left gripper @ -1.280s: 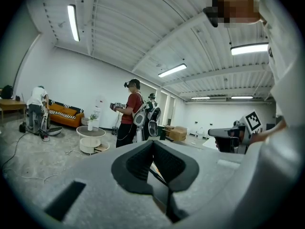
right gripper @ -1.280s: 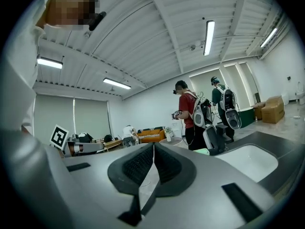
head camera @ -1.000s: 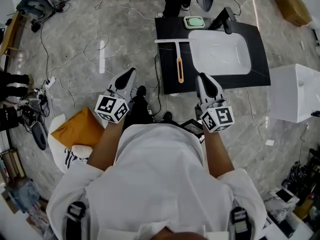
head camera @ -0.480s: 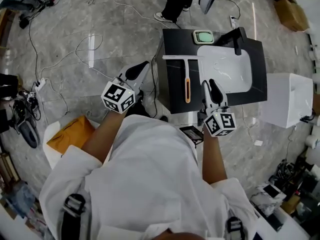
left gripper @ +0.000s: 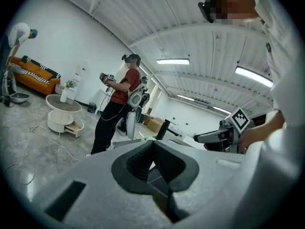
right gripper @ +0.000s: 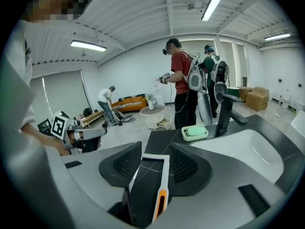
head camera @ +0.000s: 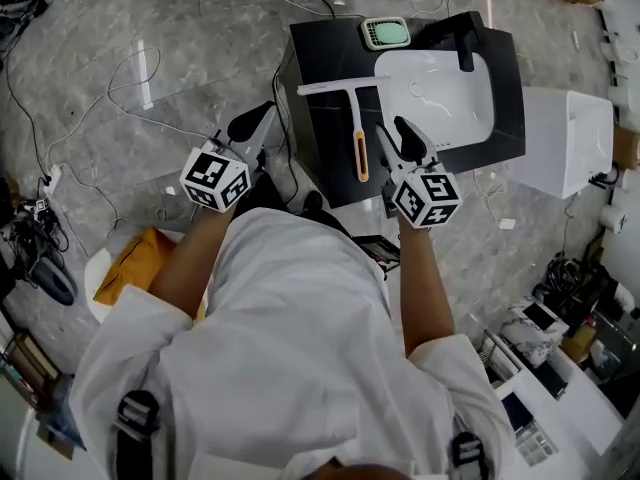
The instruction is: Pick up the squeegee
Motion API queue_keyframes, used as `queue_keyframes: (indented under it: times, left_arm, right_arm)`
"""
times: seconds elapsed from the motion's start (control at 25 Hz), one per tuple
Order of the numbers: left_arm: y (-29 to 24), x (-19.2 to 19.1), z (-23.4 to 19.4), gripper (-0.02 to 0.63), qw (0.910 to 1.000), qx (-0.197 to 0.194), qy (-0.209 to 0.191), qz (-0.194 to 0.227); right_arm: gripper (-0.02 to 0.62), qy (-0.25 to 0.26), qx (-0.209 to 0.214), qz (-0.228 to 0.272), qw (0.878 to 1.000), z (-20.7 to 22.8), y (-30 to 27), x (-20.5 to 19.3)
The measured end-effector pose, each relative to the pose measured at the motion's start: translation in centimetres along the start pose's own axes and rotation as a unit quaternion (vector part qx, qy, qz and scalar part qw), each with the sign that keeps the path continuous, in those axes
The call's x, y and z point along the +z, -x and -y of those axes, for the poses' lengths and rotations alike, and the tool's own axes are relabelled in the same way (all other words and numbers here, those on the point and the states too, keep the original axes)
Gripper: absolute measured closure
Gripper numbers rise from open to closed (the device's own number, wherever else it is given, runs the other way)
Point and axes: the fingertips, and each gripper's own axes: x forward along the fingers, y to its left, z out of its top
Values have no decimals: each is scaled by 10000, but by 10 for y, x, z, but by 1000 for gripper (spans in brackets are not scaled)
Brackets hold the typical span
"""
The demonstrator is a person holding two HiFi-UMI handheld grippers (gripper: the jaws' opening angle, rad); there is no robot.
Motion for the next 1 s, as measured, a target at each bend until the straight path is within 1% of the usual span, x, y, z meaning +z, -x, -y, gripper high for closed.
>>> queue_keyframes:
  times: [0.12,0.24,0.4,0.48,0.68,0.84,1.0]
  left_arm:
    - [-9,-7,-13,591,9999,-38,84,-78]
    - [-13,-9,-31,591,9998,8,178,-110]
    - [-16,-12,-59,591,9994,157,290,-95]
    - [-18,-16,-67,591,9992,167,321,-146]
    - [-28,-26,-69,591,9989,2,377,-290]
    - [-32,-34,-67,591,9984,-108,403,-371]
    - [-32,-41,-69,591,9979,-127,451,-441]
  right_arm:
    - [443,-67,18,-400,9992,4,-24,-15]
    - [439,-141,-27,-758,9970,7,-47,-30]
    - [437,-57,-126,-1163,9931,13,-74,-48]
    - [439,-33,-175,-1365,9905,16,-85,-59]
    - [439,42,-276,-1883,9817,26,-101,-85]
    - [439,-10,-305,-2128,9766,30,-108,-100]
    - [439,-84,-309,-2351,9714,39,-111,-110]
